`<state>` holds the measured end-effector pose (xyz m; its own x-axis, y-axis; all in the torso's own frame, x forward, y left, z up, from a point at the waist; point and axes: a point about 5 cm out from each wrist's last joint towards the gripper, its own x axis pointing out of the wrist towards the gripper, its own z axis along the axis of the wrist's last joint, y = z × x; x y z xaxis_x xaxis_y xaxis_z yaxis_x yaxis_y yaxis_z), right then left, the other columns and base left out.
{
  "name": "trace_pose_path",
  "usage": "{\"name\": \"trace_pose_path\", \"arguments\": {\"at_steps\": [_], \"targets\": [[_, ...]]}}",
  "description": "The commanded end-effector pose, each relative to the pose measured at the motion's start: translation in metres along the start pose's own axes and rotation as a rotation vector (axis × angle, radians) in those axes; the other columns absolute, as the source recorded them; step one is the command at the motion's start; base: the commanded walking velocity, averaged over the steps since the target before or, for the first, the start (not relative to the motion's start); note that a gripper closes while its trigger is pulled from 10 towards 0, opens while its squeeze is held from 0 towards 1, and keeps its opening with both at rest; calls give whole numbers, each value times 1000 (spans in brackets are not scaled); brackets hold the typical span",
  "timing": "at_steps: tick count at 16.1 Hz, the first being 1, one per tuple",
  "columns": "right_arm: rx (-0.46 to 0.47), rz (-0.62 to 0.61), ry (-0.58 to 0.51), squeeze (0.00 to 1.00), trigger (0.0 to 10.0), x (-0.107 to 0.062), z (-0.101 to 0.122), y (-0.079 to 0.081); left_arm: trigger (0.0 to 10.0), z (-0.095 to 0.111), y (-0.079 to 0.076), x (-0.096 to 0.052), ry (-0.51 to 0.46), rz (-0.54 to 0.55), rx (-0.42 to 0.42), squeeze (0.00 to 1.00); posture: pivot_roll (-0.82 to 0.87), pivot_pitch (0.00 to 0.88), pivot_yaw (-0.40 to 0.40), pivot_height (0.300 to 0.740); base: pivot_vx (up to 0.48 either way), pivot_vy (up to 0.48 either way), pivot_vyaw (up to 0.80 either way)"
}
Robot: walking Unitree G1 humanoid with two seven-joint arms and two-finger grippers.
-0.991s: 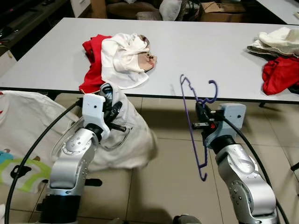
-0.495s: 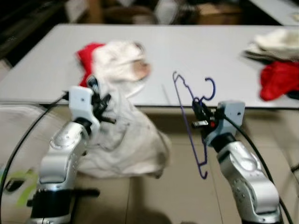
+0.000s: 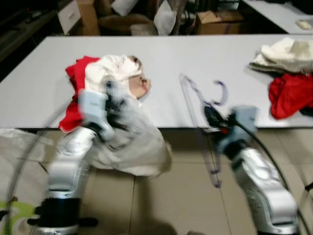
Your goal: Hang hanger
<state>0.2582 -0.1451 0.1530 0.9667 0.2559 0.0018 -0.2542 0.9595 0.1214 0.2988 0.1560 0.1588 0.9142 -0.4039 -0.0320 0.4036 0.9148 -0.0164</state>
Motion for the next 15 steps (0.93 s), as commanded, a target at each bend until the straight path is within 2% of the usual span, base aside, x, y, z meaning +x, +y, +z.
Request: {"name": "trace_pose_path", "arguments": {"at_steps": [1,4,5,7,8,9,11,12,13,14,15], "targets": [[14,41,-28,0,10000,2,6,9,10000,16,3,-4,-65,-10,23,0,-127,16,33,740,349,0,0],[-19,150,-35,0,10000,-2,14,8,10000,29,-4,3,-114,-99,9,0,-122,8,33,740,354,0,0],[-74,245,-31,0,10000,-9,25,-1,10000,48,0,15,-168,-112,19,0,-120,3,34,740,352,0,0],[-111,293,-24,0,10000,-14,31,-8,10000,60,3,23,-199,-122,30,0,-120,3,34,740,352,0,0],[-141,327,-16,0,10000,-19,37,-17,10000,71,7,31,-223,-124,40,0,-118,0,37,740,352,0,0],[-198,399,-1,0,10000,-33,55,-37,10000,97,17,48,-272,-112,77,0,-121,0,44,740,352,0,0],[-221,497,28,0,10000,-49,71,-49,10000,123,26,60,-312,-90,138,0,-124,0,49,740,354,0,0],[-207,628,86,0,10000,-67,80,-51,10000,147,37,68,-339,-41,237,0,-128,0,50,740,352,0,0],[-201,673,121,0,10000,-76,85,-56,10000,163,45,70,-360,4,297,0,-126,0,45,740,352,0,0],[-198,676,128,0,10000,-78,87,-58,10000,168,48,71,-370,19,312,0,-126,0,45,740,356,0,0],[-202,680,117,0,10000,-80,95,-64,10000,182,53,71,-401,39,322,0,-121,0,37,740,352,0,0]]}}
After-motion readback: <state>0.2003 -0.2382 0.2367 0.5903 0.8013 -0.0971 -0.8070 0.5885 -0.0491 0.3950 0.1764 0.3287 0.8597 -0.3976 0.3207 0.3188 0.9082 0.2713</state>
